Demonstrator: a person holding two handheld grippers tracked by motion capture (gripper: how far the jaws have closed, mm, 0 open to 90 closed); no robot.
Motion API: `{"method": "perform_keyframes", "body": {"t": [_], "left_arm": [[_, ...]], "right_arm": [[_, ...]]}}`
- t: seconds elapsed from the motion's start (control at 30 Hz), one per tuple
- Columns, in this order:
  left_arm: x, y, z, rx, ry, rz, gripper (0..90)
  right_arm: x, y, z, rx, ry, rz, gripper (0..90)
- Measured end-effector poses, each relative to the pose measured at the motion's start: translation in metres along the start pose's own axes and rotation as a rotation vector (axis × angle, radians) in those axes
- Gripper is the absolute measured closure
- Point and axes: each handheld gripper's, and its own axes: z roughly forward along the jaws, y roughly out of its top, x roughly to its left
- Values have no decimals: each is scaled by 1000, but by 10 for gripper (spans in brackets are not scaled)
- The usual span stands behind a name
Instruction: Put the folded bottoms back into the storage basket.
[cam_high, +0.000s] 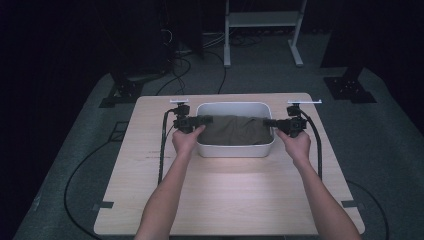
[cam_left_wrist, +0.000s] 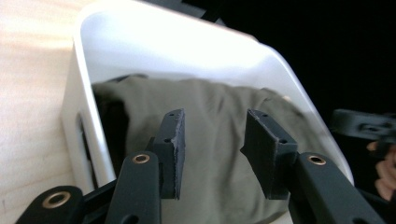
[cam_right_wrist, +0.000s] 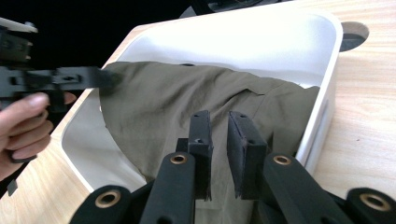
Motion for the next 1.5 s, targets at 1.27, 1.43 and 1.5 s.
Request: {"method": "perform_keyframes", "body": {"t": [1.27,1.43,1.5], "left_arm": [[-28,-5,-18,-7,-110,68,459],[-25,-10,-25,-16,-121,54,452],[-24,-12,-28,-22,-125,51,443]], "right_arm": [[-23,-26,-30,-46,127,47,547],[-28,-31,-36,-41,128,49,506],[-28,-32,-38,-51,134,45,499]]}}
